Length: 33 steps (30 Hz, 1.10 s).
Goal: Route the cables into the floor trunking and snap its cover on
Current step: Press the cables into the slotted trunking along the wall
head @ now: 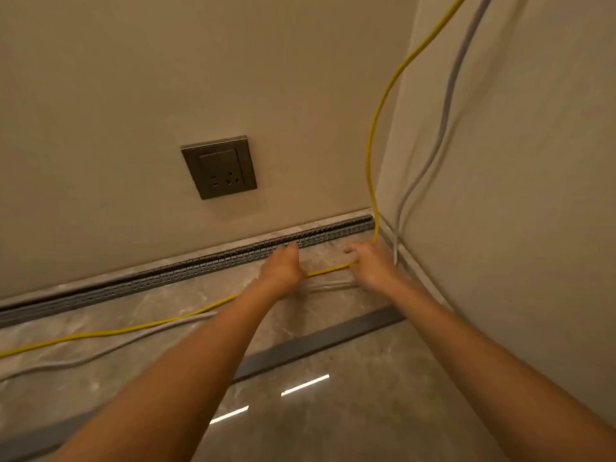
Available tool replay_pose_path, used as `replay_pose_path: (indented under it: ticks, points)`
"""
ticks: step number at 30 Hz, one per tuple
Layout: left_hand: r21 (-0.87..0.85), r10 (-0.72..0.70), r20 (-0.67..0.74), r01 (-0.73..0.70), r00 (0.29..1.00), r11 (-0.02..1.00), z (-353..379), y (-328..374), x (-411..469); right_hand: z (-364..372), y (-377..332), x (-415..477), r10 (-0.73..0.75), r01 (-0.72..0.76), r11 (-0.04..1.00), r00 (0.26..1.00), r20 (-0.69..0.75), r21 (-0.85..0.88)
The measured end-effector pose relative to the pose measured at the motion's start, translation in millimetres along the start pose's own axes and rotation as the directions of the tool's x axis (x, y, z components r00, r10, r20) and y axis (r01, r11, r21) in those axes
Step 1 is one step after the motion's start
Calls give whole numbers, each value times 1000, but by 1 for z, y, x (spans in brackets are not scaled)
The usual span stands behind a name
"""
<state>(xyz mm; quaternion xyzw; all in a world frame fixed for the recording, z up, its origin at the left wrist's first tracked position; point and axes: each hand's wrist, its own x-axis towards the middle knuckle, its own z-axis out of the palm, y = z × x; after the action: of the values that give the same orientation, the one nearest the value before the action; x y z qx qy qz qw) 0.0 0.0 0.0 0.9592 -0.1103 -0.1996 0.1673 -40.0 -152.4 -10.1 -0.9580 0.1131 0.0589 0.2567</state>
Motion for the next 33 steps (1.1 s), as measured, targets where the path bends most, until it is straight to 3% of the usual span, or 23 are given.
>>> replay_pose_path:
  ticks: [5, 10, 13, 17, 22, 26, 33]
  points:
    - [236, 9, 20, -14, 1000, 972, 14, -7, 10, 6, 16, 18, -70, 81, 969, 996, 56, -233]
    - [364, 152, -223, -63, 963, 929, 22, -10, 16, -6, 18, 36, -124, 92, 926, 990, -65, -365]
    - [372, 180, -331, -47, 926, 927, 17, -13, 25, -15, 20, 49, -172, 104, 942, 966, -193, -318]
    - [337, 153, -274, -54, 949, 940, 5, -15, 35, -15, 22, 63, -150, 88, 951, 970, -193, -298]
    - [497, 216, -206, -88, 954, 864, 0, -14, 32, -7, 19, 66, -12, 0, 997, 986, -164, -76]
    - [560, 191, -157, -72, 969, 825, -6, -27, 21, -4, 16, 60, -70, 74, 997, 992, -109, 30]
    - [497, 166, -182, -55, 969, 866, -16, -41, 6, 4, 21, 46, -72, 101, 989, 969, -237, 112]
